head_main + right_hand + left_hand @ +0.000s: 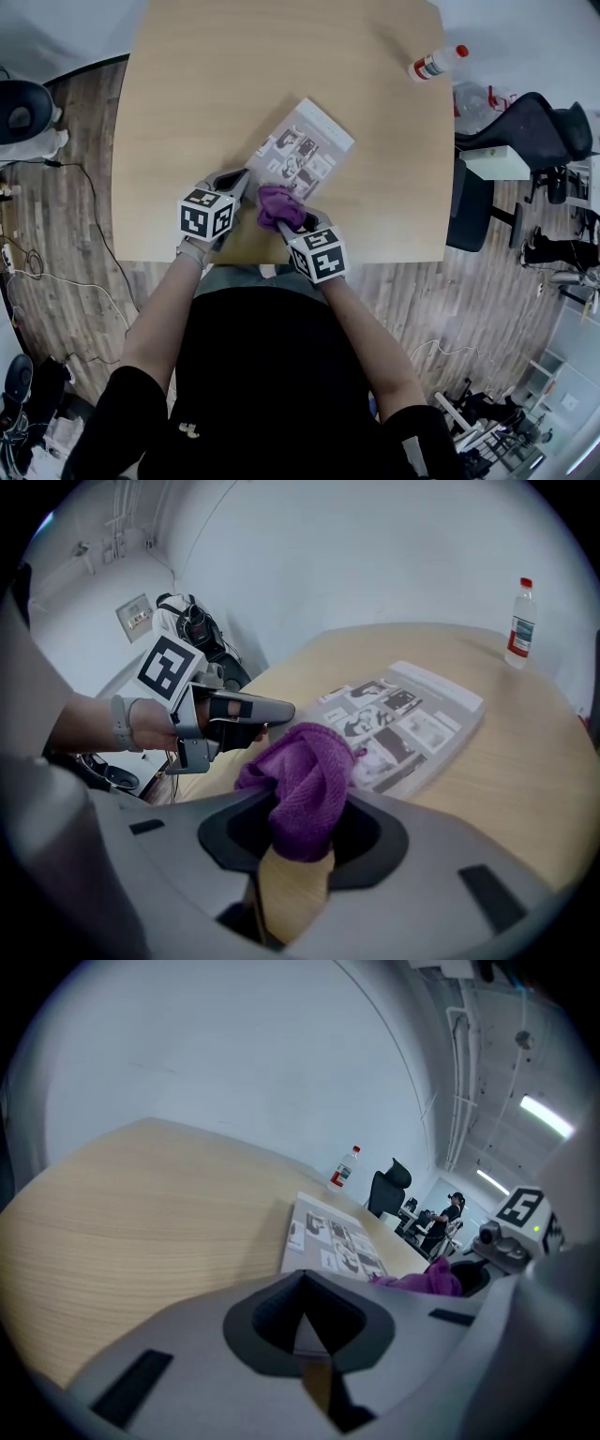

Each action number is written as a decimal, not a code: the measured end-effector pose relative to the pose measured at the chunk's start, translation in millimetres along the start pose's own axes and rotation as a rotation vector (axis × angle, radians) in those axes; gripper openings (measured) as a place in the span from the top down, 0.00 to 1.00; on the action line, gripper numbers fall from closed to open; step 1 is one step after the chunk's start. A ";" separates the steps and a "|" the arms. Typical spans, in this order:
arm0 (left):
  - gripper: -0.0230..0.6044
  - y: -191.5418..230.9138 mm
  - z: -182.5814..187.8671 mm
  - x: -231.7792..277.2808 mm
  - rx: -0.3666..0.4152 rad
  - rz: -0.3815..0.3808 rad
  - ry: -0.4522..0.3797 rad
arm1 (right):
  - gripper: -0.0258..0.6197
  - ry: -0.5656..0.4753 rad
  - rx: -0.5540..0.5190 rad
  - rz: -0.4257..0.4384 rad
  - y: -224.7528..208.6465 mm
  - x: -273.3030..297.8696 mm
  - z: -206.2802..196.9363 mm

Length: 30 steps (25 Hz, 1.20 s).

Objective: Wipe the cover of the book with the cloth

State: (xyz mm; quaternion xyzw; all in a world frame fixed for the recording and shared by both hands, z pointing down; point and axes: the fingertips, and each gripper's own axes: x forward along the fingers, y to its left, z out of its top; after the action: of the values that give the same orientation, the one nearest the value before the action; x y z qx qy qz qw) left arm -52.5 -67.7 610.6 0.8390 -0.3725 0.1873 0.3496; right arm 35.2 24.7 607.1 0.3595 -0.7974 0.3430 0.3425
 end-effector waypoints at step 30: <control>0.93 -4.9 -3.1 -4.3 0.026 0.003 -0.038 | 0.71 -0.068 0.151 -0.064 -127.0 9.5 87.9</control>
State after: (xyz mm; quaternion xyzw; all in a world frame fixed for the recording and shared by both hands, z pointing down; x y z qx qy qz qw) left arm -51.8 -61.0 608.0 0.8464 -0.3780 0.1767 0.3310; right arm 106.6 -112.5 606.2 0.4213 -0.7685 0.3784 0.2978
